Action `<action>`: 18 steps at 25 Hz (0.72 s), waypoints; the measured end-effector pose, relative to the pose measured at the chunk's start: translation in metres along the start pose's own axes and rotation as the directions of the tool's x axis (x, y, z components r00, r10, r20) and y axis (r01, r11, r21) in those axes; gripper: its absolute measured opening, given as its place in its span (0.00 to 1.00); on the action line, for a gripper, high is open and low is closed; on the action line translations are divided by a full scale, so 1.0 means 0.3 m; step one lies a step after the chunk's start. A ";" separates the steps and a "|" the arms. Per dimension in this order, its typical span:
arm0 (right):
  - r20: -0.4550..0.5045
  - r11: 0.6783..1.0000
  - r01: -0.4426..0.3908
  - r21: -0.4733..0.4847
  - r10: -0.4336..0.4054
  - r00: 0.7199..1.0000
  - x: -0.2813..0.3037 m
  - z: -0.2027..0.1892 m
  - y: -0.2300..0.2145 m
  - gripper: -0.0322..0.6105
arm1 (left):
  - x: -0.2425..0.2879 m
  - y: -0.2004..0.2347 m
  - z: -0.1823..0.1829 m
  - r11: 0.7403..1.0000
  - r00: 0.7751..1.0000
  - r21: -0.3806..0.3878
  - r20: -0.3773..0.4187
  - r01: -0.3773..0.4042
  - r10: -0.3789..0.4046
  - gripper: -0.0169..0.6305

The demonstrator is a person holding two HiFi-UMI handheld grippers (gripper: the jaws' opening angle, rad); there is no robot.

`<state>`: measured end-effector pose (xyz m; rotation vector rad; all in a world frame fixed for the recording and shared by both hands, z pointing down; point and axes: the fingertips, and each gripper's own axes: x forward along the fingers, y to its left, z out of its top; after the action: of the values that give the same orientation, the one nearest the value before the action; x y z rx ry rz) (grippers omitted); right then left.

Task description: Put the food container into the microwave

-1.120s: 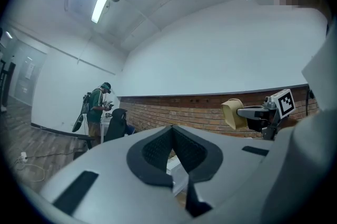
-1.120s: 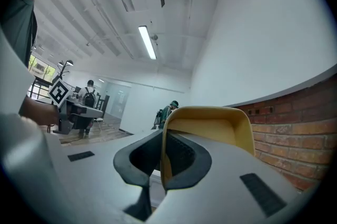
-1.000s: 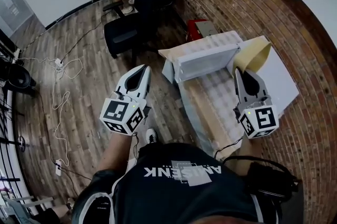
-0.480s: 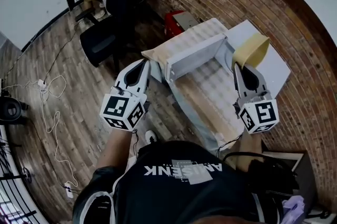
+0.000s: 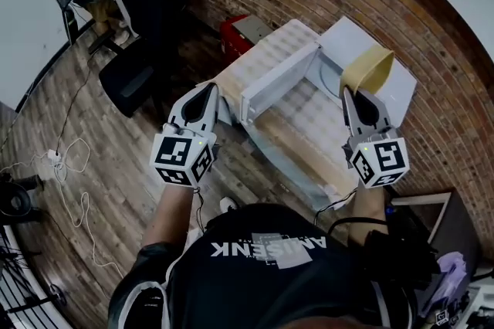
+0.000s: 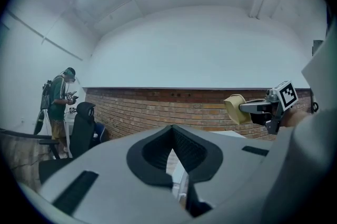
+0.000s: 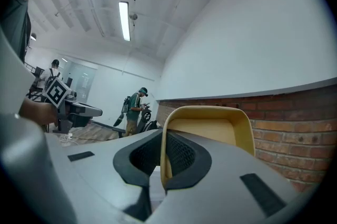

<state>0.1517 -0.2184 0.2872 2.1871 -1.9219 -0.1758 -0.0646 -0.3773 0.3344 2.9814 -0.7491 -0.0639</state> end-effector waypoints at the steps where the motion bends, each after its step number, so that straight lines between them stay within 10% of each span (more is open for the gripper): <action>1: -0.006 1.000 0.015 -0.001 -0.015 1.000 -0.002 -0.001 0.004 0.12 | 0.012 0.003 -0.002 1.000 1.000 0.001 -0.004 0.019 -0.019 0.05; 9: -0.074 0.998 0.047 -0.029 -0.049 0.996 -0.004 -0.060 0.049 0.12 | 0.088 -0.006 -0.053 0.991 0.991 -0.009 -0.023 0.132 -0.132 0.05; 18: -0.137 0.994 -0.097 -0.051 0.089 0.987 0.075 -0.193 0.057 0.12 | 0.225 -0.015 -0.087 0.991 0.990 -0.025 -0.042 0.130 -0.131 0.05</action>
<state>0.1520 -0.2374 0.3487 2.0132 -1.9152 -0.0648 -0.0016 -0.4037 0.3584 2.9966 -0.5444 -0.0134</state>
